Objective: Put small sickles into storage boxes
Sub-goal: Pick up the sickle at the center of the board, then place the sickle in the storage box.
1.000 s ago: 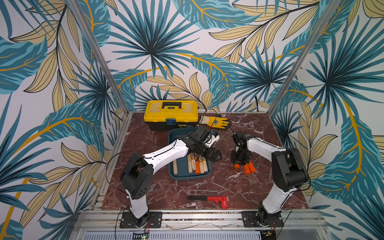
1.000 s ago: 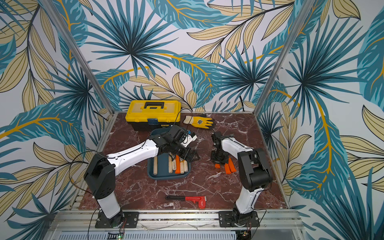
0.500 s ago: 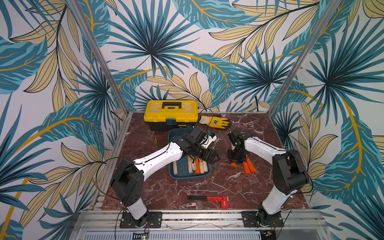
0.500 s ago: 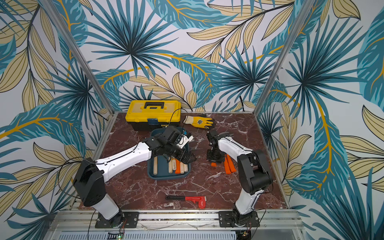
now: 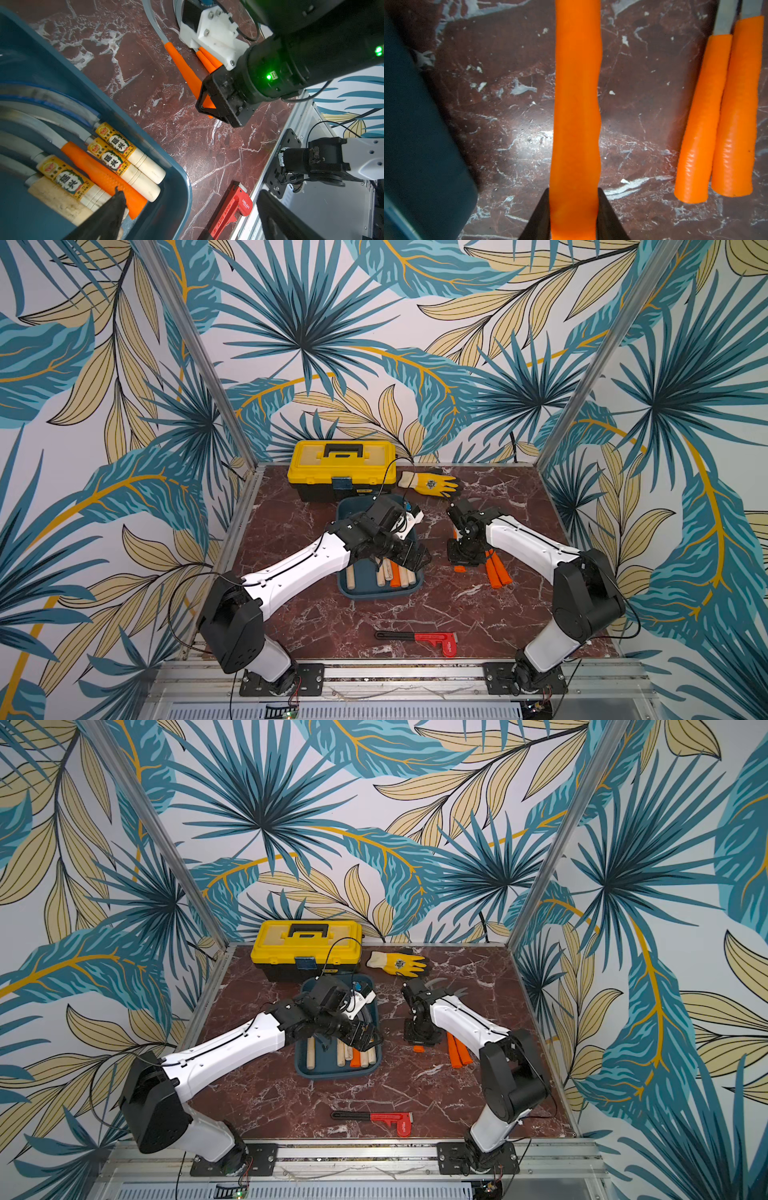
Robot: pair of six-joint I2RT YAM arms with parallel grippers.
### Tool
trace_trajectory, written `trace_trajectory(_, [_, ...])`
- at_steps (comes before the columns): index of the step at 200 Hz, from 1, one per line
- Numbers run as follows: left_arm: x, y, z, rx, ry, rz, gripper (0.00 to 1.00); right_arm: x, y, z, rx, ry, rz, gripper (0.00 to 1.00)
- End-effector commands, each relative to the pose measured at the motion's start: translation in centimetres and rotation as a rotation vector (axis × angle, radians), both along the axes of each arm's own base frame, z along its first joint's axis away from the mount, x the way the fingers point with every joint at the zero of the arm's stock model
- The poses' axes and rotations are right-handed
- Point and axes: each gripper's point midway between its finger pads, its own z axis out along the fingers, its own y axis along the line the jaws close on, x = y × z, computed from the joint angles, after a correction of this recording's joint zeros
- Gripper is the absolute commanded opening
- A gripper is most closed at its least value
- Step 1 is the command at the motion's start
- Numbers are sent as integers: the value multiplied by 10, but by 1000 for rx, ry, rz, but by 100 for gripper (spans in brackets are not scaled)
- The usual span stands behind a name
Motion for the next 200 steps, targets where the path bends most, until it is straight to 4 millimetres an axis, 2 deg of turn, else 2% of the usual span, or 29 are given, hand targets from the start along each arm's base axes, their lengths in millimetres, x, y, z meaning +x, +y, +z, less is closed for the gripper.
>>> trace_trajectory(1, [-3,9,8,-12,-13,33,100,-3,5,19,-4,-33,-3,15])
trace_trajectory(95, [-28,49,27,-20,-24,129,99,-17,46,46,41,-92,59,15])
trace_trajectory(140, [-40,75,39,-21,-72,188,99,-22,67,50,62,-103,86,15])
trace_trajectory(200, [-58,102,44,6,-61,234,99,-23,104,53,79,-112,137,15])
